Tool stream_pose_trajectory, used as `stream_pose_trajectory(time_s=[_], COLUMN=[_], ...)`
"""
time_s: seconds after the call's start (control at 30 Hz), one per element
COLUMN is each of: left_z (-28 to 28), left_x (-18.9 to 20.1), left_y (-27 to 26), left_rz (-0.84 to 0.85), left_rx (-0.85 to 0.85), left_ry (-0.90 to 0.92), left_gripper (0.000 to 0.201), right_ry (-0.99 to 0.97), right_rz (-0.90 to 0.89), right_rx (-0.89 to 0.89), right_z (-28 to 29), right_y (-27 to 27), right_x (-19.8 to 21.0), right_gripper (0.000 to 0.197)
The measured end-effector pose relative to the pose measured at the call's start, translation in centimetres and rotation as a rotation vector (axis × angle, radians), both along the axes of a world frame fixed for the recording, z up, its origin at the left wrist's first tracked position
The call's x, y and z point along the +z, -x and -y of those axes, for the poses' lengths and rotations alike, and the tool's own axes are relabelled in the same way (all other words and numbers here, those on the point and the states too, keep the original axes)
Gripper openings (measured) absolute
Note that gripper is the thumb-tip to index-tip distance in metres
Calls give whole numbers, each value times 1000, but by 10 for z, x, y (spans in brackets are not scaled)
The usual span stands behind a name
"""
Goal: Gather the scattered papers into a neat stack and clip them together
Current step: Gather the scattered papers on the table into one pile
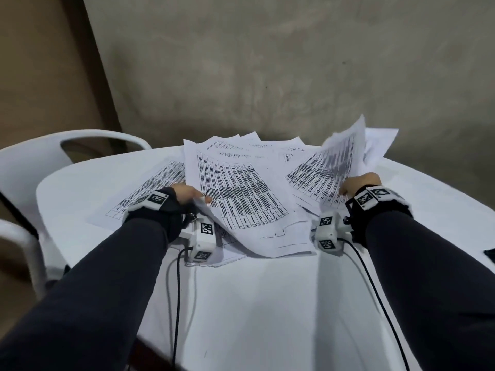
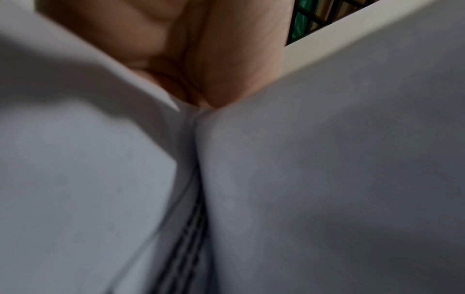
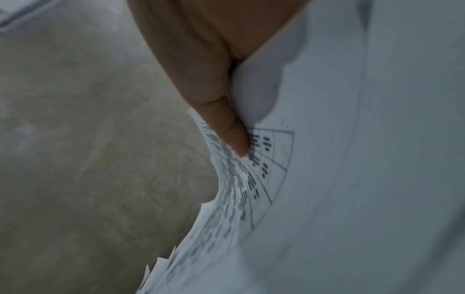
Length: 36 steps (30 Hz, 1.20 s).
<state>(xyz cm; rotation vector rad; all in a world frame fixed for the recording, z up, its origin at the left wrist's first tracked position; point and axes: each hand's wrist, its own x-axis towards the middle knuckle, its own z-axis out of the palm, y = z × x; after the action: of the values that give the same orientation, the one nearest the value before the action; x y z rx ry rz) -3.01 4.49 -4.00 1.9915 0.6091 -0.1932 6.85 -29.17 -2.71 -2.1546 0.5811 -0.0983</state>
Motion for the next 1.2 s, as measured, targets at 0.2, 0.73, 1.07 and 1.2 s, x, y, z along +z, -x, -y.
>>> stream_pose_trajectory(time_s=[0.2,0.73,1.07,1.2], left_z=[13,12,15,14], left_x=[3,-1,8,7], left_y=[22,31,49,41], left_rz=[16,303,36,-24], left_rx=[-46,106,-54,-54], left_ry=[-18,651,284,193], left_gripper=[39,59,21,24], right_ry=[12,-7,79,159], right_rz=[248,-21,-217,-381], right_rx=[48,461,641,900], right_z=[2,-26,-42,-54], right_y=[-3,19,35,43], right_x=[60,20,12,13], right_gripper=[33,60,55,34])
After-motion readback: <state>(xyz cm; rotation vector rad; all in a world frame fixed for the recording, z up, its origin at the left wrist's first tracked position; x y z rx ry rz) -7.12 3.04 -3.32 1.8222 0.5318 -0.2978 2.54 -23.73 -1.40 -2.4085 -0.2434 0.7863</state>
